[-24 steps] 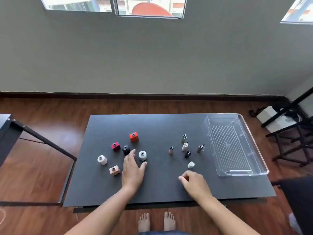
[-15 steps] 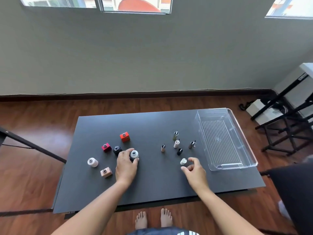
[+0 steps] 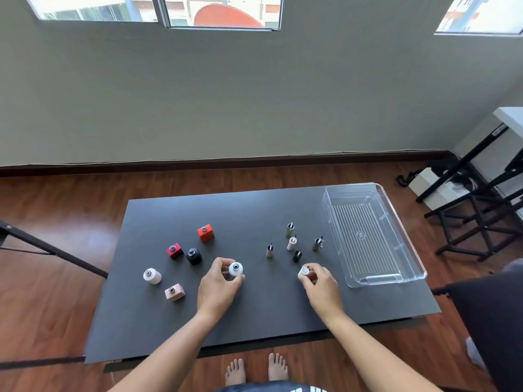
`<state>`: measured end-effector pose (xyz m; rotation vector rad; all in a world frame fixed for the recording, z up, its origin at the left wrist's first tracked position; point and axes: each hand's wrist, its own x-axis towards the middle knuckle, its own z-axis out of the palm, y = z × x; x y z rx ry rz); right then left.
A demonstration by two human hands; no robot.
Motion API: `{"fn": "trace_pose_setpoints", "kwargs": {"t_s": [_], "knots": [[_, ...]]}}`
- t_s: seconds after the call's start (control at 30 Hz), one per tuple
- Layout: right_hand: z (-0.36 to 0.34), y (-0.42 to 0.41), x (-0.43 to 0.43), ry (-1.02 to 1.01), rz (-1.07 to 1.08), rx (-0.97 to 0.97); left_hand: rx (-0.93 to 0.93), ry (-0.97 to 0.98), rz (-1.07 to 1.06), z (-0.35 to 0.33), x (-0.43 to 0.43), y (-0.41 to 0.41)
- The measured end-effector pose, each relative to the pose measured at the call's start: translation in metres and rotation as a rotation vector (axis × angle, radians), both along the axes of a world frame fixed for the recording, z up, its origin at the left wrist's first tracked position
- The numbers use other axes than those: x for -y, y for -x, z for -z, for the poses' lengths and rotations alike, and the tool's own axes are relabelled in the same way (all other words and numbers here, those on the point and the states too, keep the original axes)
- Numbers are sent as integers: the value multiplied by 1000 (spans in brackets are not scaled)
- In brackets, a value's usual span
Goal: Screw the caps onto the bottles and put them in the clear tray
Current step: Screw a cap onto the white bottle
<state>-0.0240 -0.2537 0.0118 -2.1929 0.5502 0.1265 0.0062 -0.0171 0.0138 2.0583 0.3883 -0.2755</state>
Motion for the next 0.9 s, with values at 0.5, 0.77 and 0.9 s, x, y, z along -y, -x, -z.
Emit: {"fn": "trace_pose_setpoints", "kwargs": {"t_s": [0.5, 0.77, 0.9], "knots": [[-55, -10, -17, 18, -362, 224, 122, 195, 78, -36, 15, 2], [-72, -13, -22, 116, -439, 266, 161, 168, 97, -42, 17, 1], [-74, -13, -24, 142, -459, 256, 188, 148, 105, -46, 18, 3]]}}
